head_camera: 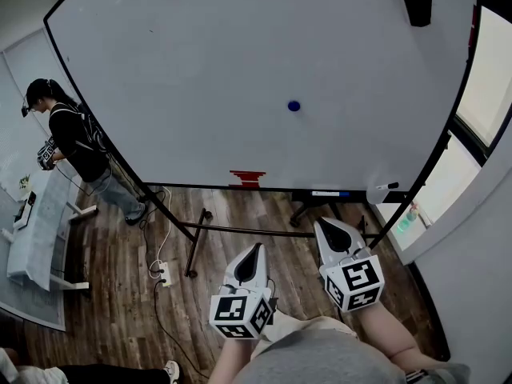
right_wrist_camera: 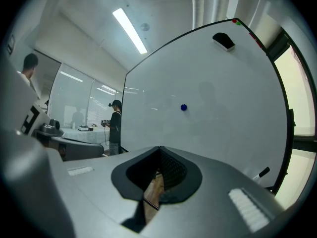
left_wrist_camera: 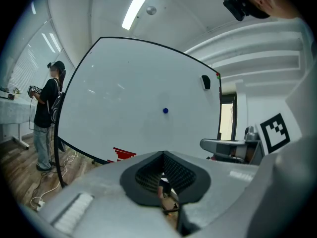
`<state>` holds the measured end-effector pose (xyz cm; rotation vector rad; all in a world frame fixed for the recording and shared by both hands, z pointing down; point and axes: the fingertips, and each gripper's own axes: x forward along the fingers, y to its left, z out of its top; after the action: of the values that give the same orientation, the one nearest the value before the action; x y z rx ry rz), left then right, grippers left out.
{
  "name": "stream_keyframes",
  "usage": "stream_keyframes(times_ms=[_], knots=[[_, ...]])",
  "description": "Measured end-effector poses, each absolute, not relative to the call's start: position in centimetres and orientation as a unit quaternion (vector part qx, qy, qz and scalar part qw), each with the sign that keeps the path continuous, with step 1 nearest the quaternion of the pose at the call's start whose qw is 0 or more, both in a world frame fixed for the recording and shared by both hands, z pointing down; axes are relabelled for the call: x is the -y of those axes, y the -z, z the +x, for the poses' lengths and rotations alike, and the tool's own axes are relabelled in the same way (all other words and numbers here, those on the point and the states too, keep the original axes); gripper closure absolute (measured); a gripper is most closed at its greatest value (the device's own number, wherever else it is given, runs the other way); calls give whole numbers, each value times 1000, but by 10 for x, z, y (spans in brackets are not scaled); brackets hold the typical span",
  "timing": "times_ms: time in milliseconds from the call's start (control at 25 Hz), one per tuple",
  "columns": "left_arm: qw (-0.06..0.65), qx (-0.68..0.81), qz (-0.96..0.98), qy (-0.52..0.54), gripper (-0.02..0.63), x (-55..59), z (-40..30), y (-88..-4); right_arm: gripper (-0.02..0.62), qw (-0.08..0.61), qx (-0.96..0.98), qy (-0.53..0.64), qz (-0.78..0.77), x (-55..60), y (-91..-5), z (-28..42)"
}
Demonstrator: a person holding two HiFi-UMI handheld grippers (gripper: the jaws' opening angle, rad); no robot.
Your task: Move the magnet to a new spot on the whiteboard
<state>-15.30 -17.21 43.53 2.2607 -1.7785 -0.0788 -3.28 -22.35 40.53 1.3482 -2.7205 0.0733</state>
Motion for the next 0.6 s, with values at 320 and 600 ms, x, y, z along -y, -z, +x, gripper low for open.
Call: stream_keyframes(times_ms=[320,600], knots=[[131,615,777,31,603,172,-153,-434,597,50,898,-15,438,222,-403,-36],[134,616,776,27,603,170,-153,-437,597,44,898,-22,437,219,-404,-34]])
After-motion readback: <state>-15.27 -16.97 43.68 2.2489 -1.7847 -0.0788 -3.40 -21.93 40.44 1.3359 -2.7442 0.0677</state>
